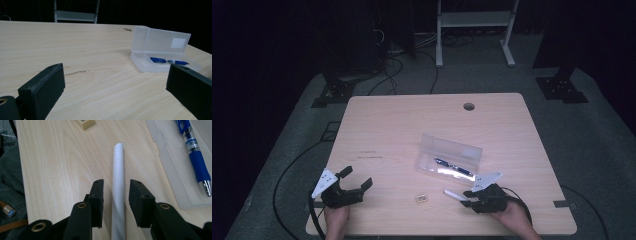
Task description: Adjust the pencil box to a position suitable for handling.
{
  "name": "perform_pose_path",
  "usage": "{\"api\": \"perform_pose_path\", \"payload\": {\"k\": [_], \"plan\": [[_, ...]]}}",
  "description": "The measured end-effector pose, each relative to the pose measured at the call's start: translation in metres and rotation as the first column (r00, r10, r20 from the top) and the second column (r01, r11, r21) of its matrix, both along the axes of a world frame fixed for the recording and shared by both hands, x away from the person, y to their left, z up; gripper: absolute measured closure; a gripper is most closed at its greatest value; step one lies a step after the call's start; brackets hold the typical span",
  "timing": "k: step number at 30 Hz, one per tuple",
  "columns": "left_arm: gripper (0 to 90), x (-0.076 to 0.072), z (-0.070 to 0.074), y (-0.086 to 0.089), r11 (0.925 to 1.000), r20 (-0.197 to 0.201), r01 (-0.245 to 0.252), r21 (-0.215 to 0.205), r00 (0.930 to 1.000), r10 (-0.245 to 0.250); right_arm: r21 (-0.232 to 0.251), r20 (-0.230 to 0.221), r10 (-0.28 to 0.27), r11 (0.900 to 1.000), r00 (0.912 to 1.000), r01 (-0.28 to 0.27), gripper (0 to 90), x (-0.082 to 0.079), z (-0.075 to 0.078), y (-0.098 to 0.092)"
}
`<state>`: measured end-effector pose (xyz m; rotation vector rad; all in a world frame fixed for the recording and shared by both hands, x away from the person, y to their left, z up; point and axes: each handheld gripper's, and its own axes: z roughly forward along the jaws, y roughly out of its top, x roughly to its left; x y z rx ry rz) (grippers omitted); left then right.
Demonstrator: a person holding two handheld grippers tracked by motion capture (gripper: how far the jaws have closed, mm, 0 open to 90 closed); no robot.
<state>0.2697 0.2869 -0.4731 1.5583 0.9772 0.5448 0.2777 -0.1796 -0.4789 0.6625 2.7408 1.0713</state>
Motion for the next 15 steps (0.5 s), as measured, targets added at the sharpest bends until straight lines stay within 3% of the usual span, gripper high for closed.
{"api": "perform_pose_path", "payload": {"k": [15], "plan": [[1.1,-0.0002,0.0001,0.0,1.0,0.0,0.0,-0.001,1.0,0.0,-0.034,0.019,-0.007,0.999,0.9998,0.007,74.4,-0.0004,-0.0035,0.0031]]}}
